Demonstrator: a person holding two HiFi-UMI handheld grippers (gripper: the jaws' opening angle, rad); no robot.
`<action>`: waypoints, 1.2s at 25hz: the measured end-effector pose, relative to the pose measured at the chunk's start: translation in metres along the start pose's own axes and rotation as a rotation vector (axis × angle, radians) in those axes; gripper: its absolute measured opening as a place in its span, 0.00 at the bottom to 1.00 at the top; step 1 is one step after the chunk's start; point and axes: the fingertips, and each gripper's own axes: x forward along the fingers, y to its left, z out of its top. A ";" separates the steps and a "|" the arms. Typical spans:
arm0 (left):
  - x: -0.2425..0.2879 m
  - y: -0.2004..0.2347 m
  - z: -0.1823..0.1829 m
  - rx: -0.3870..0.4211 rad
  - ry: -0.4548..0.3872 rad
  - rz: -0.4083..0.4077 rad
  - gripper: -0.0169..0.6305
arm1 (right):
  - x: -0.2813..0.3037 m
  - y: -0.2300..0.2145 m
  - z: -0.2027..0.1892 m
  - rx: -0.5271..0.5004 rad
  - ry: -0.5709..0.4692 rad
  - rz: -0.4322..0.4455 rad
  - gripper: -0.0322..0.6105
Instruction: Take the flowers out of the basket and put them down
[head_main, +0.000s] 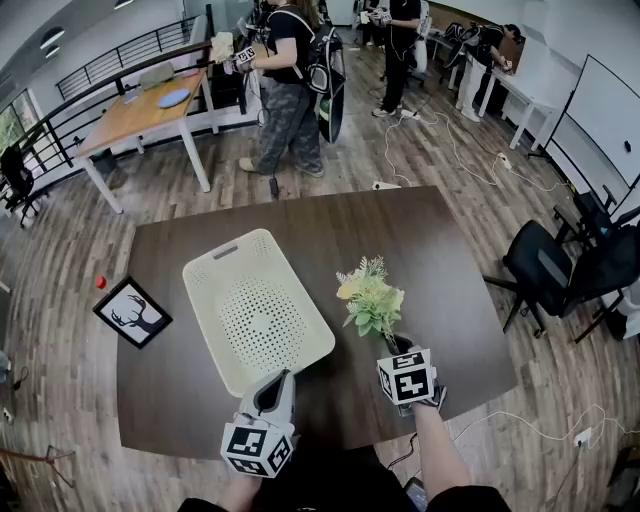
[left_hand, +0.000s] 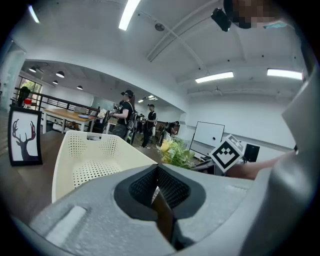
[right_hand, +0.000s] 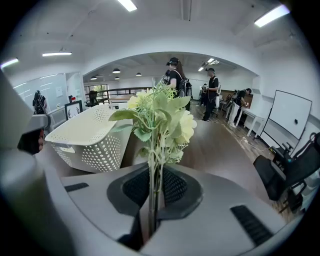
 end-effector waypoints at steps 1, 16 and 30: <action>0.000 0.000 0.000 0.000 0.001 0.002 0.03 | 0.001 0.000 -0.002 -0.001 0.003 0.000 0.10; 0.003 0.004 0.003 0.004 -0.009 0.022 0.03 | 0.019 -0.004 -0.026 0.005 0.041 0.007 0.10; -0.003 0.010 0.003 0.024 0.001 0.051 0.03 | 0.034 -0.003 -0.056 0.008 0.094 0.016 0.11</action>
